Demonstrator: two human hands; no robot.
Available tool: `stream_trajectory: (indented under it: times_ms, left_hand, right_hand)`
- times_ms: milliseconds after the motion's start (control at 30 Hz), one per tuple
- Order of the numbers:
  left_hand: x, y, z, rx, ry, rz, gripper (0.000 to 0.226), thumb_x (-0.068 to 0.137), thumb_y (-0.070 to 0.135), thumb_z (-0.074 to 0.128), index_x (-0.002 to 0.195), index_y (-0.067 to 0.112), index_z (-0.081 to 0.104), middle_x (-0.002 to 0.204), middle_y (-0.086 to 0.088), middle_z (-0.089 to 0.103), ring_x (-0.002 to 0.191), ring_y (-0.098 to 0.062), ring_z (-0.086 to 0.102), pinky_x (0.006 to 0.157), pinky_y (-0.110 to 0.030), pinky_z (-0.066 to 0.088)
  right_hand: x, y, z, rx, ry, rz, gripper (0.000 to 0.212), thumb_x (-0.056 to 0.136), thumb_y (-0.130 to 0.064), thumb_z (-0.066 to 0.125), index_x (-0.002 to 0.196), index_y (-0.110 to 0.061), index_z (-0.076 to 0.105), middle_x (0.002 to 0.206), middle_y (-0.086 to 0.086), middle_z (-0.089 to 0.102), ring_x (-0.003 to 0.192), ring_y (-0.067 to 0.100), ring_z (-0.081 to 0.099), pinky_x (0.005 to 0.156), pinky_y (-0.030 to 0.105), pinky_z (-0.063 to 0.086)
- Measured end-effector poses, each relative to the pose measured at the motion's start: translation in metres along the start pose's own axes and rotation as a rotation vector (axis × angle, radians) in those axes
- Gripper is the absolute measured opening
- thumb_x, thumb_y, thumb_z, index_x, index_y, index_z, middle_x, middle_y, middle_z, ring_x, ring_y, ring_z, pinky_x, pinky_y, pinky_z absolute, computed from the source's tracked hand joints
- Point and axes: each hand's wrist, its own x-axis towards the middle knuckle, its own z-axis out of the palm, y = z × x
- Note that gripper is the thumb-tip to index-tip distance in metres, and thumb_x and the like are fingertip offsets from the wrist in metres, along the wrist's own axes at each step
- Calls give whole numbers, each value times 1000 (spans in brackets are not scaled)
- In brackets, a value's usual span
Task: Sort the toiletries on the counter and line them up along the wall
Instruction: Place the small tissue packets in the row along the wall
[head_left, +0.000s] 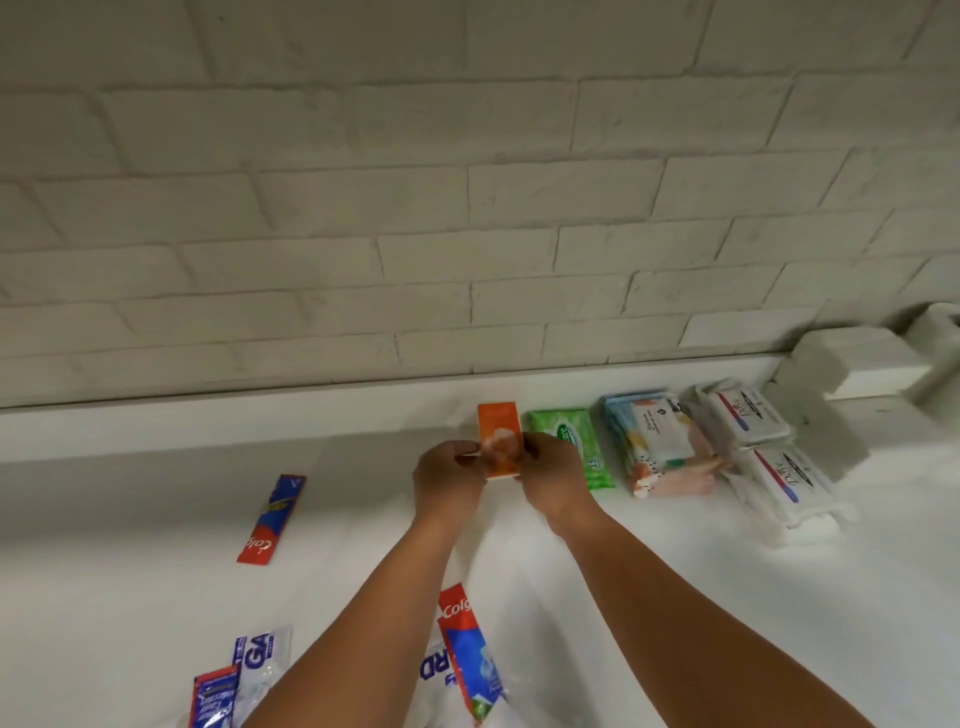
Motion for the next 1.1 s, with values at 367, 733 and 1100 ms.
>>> stream_trajectory:
  times_ms: [367,733,1100]
  left_hand:
    - [50,10,28,154,35,4,21,90,32,68,100,18,80,94,-4,78,77,-16,65,64,-21,45]
    - [54,2,43,236,98,-39,24,90,30,66,106,18,79,106,-7,76,101,-26,68,74,-23,38]
    - [53,4,49,227,108,-46,27,94,32,61,107,15,78,106,-9,76,100,-27,68,74,-25,40]
  right_hand:
    - [42,-4,0,-281,-94,-8,28,92,-1,37,103,-2,63,100,16,67,91,30,65,81,44,57]
    - [44,5,-3,-131,-184,87,26,94,-7,41,98,-12,66,81,3,64,70,14,57,51,21,39]
    - [42,0,-11,-132,-251,56,24,96,-11,43,97,-16,66,94,8,69,79,15,61,65,26,47]
